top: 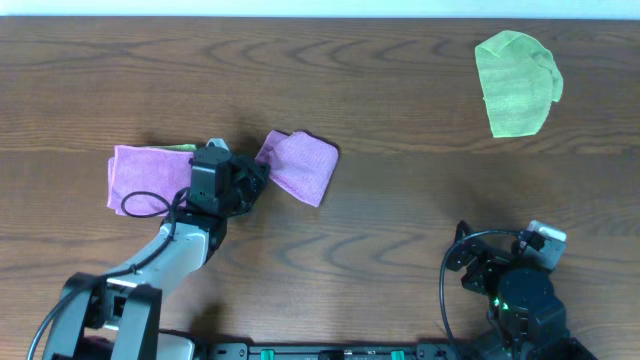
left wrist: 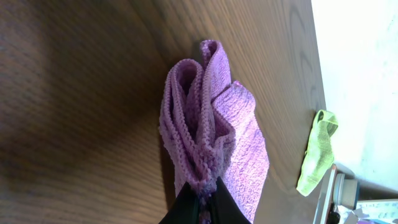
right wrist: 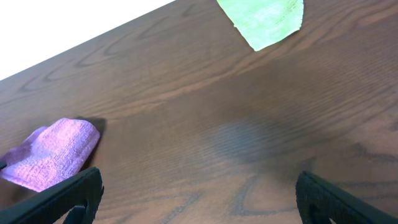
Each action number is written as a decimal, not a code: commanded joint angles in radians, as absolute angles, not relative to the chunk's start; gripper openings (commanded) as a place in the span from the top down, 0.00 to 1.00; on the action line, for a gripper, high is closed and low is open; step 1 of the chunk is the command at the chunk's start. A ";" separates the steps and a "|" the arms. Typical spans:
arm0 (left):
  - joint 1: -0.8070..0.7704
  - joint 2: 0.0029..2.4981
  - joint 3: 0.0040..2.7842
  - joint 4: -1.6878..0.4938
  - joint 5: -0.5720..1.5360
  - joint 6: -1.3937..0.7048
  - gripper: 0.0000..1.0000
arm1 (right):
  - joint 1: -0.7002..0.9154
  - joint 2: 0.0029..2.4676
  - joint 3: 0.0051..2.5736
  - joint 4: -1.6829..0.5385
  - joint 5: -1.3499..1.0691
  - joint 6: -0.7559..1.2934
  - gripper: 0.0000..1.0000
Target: Fold the cloth
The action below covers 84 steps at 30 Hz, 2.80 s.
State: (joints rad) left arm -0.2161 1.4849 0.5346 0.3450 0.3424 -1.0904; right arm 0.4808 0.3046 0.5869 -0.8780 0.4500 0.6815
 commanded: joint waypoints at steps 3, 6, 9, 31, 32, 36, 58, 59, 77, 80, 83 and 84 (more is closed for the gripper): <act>-0.207 1.438 0.540 0.317 0.356 -1.053 0.94 | 0.477 0.299 0.583 -0.880 0.467 0.694 0.01; -0.202 1.417 0.540 0.299 0.361 -1.051 0.94 | 0.477 0.299 0.583 -0.880 0.467 0.694 0.01; -0.197 1.391 0.542 0.283 0.360 -1.039 0.94 | 0.477 0.299 0.583 -0.880 0.467 0.695 0.01; -0.010 1.333 0.820 -0.123 0.337 -0.775 0.94 | 0.477 0.299 0.583 -0.880 0.467 0.695 0.01; 0.003 1.333 0.821 -0.122 0.342 -0.768 0.94 | 0.477 0.299 0.583 -0.880 0.467 0.695 0.01; 0.048 1.333 0.822 -0.110 0.361 -0.761 0.94 | 0.477 0.299 0.583 -0.880 0.467 0.694 0.01; 0.123 1.368 1.032 -0.145 0.416 -0.694 0.94 | 0.477 0.299 0.583 -0.880 0.467 0.695 0.01; 0.131 1.367 1.038 -0.155 0.427 -0.695 0.95 | 0.477 0.299 0.583 -0.880 0.467 0.695 0.01; 0.264 1.305 1.052 -0.217 0.603 -0.686 0.94 | 0.477 0.299 0.583 -0.880 0.467 0.695 0.01; 0.268 1.287 1.052 -0.229 0.603 -0.687 0.94 | 0.477 0.299 0.583 -0.880 0.467 0.695 0.01; 0.279 1.277 1.052 -0.250 0.604 -0.687 0.94 | 0.477 0.299 0.583 -0.880 0.467 0.695 0.01; 0.284 1.272 1.052 -0.259 0.603 -0.686 0.94 | 0.477 0.299 0.583 -0.880 0.467 0.695 0.01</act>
